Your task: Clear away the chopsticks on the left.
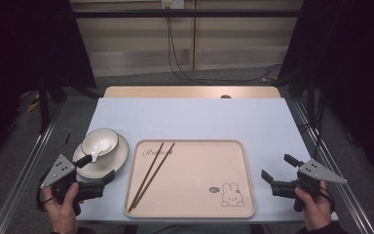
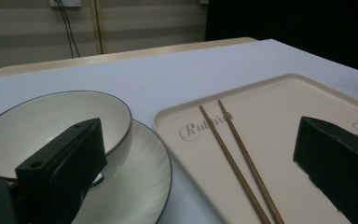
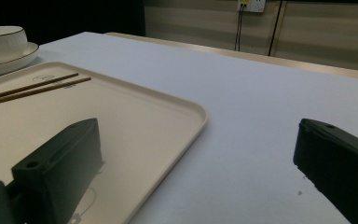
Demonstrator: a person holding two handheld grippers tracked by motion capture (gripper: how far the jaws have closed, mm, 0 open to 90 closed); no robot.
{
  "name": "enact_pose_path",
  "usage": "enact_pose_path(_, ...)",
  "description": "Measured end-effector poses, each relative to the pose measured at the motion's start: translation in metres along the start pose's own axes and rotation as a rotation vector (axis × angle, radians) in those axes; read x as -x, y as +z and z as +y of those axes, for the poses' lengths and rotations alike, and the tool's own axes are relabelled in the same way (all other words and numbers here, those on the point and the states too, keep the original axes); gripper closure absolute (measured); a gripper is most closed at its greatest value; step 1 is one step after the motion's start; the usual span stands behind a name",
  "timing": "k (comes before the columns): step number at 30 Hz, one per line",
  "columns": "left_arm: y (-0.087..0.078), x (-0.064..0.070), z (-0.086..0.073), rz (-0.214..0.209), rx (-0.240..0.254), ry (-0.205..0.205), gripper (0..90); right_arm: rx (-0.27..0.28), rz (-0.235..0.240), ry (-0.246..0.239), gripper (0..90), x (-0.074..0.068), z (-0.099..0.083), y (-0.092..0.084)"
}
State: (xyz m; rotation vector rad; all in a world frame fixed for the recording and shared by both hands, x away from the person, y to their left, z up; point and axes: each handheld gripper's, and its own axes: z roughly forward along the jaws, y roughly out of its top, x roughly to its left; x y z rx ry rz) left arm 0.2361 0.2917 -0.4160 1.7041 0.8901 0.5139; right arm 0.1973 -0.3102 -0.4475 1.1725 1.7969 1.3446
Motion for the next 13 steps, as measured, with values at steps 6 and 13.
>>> enact_pose_path(6,-0.013,-0.013,-0.013,0.011,0.017,-0.026,2.0,0.005,-0.003,0.001,0.4,0.000,0.000,-0.001)
enact_pose_path(13,-0.016,-0.023,-0.023,0.041,0.016,-0.074,2.1,0.005,-0.003,0.001,0.5,0.001,0.000,0.000)
